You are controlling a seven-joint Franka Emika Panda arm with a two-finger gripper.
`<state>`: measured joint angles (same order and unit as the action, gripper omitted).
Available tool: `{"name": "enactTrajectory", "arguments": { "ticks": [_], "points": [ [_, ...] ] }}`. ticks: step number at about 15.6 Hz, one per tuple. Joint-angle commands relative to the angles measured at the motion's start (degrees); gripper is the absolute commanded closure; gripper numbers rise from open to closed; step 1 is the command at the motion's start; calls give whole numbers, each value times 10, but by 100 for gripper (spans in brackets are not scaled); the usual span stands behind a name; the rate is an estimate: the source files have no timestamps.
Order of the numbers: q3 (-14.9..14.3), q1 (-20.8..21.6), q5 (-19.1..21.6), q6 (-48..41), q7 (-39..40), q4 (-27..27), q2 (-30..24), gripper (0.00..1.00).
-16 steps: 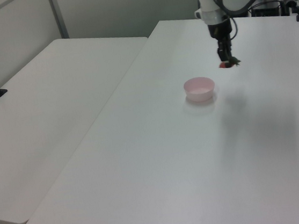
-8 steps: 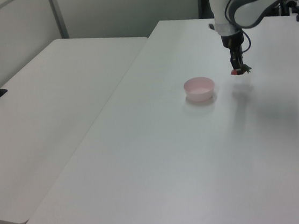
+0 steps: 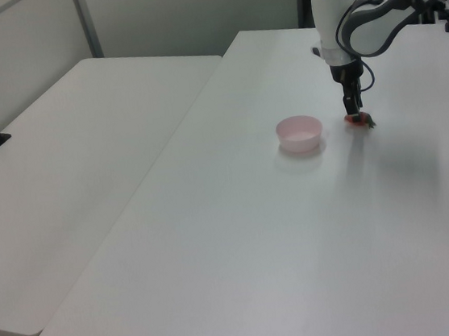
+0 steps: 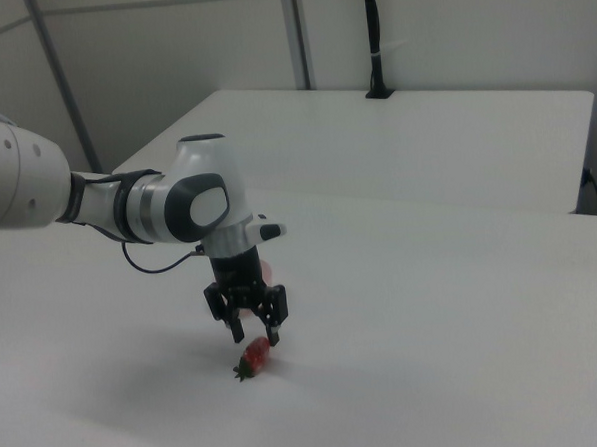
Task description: Pick up strawberry from bowl
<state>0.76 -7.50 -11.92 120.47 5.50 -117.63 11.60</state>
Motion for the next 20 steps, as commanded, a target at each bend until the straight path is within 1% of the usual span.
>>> {"name": "enactTrajectory", "arguments": {
  "ticks": [1,2,4,5,6,9,11,13,14,15,17,20],
  "points": [
    [6,1,-5,-61,-70,51,-32,0],
    [9,2,-4,-95,-78,83,-37,0],
    [15,2,12,-172,-80,154,-52,0],
    [14,4,42,-225,-80,193,-66,0],
    [14,7,61,-245,-81,210,-80,0],
    [12,13,104,-262,-104,217,-121,0],
    [-1,36,130,-257,-120,215,-134,0],
    [-24,65,131,-243,-110,213,-133,0],
    [-37,71,131,-219,-102,212,-132,0],
    [-42,73,131,-198,-81,211,-130,0],
    [-42,73,131,-189,-47,211,-128,0],
    [-38,74,124,-190,-39,211,-128,0]
  ]
}}
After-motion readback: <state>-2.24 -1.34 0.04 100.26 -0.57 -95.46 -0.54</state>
